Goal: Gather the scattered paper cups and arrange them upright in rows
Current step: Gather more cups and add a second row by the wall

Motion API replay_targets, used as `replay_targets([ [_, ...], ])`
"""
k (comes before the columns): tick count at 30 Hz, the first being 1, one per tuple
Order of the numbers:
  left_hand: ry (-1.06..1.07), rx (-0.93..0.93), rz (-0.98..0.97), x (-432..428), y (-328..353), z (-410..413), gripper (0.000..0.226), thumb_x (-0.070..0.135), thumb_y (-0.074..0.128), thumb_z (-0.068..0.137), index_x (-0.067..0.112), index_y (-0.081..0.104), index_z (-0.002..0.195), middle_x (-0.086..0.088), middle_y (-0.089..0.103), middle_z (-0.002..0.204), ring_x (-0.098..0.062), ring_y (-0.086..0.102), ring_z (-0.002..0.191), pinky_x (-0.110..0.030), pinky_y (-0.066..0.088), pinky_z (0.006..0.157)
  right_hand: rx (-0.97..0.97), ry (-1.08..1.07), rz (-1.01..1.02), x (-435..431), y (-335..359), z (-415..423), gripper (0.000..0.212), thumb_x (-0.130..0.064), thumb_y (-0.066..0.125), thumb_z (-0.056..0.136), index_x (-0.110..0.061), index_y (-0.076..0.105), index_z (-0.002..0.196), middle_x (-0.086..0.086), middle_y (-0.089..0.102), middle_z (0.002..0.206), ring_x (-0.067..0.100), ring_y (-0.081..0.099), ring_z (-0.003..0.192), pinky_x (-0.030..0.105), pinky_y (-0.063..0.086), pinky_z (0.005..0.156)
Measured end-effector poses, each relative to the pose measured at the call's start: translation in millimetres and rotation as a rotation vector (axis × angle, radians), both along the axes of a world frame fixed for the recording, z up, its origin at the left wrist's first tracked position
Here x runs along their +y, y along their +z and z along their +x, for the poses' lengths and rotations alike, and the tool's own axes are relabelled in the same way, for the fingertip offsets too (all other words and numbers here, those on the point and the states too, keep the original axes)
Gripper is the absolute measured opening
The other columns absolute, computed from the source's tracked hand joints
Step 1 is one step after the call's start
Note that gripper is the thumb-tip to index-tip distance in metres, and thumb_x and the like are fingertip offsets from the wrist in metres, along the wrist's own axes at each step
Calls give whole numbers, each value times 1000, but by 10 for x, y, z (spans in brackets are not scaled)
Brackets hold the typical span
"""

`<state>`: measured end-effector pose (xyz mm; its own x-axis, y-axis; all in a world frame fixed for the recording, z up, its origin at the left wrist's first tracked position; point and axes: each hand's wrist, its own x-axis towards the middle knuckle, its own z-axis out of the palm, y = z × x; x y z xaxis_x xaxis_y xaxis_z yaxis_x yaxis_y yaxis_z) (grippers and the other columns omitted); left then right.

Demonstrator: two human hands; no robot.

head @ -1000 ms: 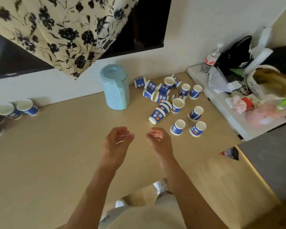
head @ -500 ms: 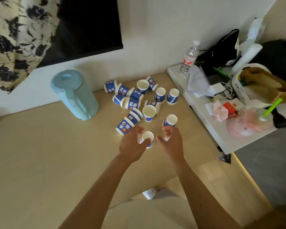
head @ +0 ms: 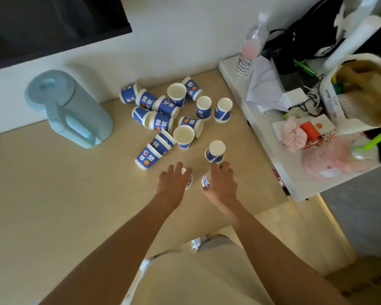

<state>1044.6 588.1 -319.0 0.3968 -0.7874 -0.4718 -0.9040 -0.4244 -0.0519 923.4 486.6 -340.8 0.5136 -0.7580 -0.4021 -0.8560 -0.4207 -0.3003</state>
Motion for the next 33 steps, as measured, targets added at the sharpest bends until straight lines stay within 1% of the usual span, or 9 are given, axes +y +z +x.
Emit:
replay_targets([
  [6, 67, 44, -40, 28, -85, 19, 64, 35, 67, 92, 26, 36, 147, -3, 43, 143, -24, 45, 130, -37, 46, 97, 6, 41, -41, -81, -40, -109, 64, -35, 79, 78, -23, 47, 133, 5, 46, 123, 27, 51, 116, 38, 53, 79],
  [9, 285, 179, -240, 142, -83, 85, 57, 43, 71, 85, 26, 51, 135, 0, 59, 127, -22, 58, 115, -36, 49, 91, -74, -27, 6, -154, -36, -192, 61, -41, 79, 75, -22, 53, 126, 3, 52, 117, 25, 57, 108, 37, 53, 82],
  [13, 864, 427, -631, 299, -8, 140, 47, 30, 85, 73, 18, 64, 113, 3, 68, 101, -16, 60, 85, -22, 44, 72, -404, -339, 284, -236, -10, -255, 48, -35, 86, 71, -19, 58, 107, 0, 65, 103, 20, 66, 90, 32, 54, 75],
  [16, 1141, 607, -753, 427, 37, 118, 41, 24, 85, 76, 13, 64, 110, -3, 70, 105, -21, 65, 89, -25, 49, 73, -629, -546, 612, -227, 96, -184, 47, -38, 87, 64, -19, 60, 97, 2, 68, 98, 15, 68, 79, 25, 53, 65],
  [18, 1246, 727, -790, 527, 74, 65, 38, 20, 83, 80, 12, 62, 111, -8, 71, 109, -22, 68, 91, -26, 53, 73, -683, -564, 792, -192, 159, -92, 44, -36, 84, 64, -20, 61, 98, 4, 68, 100, 18, 68, 82, 36, 56, 73],
  [22, 1292, 871, -880, 784, 211, -36, 36, 10, 78, 85, 7, 62, 116, -17, 74, 107, -16, 64, 76, -13, 49, 58, -694, -426, 935, -54, 282, 67, 32, -23, 82, 82, -22, 62, 106, 6, 72, 105, 14, 71, 83, 33, 57, 71],
  [26, 1241, 986, -965, 1109, 446, -54, 44, 7, 79, 84, 6, 62, 125, -17, 75, 107, -17, 67, 81, -16, 51, 62, -684, -192, 1045, 125, 522, 176, 63, -44, 82, 60, -25, 62, 116, 2, 76, 104, 10, 72, 83, 25, 56, 65],
  [30, 1166, 1054, -1109, 1509, 674, -9, 53, 20, 80, 74, 5, 65, 122, -12, 76, 104, -16, 70, 86, -25, 56, 75, -654, 31, 1064, 326, 741, 304, 66, -40, 78, 58, -26, 62, 121, 4, 74, 103, 17, 68, 91, 35, 50, 79],
  [33, 1125, 1034, -1230, 1858, 822, 8, 46, 17, 79, 77, 2, 66, 118, 0, 77, 90, -8, 68, 74, -20, 53, 67, -627, 206, 1062, 541, 902, 374, 66, -33, 77, 59, -20, 64, 122, 14, 72, 102, 19, 66, 94, 35, 51, 87],
])
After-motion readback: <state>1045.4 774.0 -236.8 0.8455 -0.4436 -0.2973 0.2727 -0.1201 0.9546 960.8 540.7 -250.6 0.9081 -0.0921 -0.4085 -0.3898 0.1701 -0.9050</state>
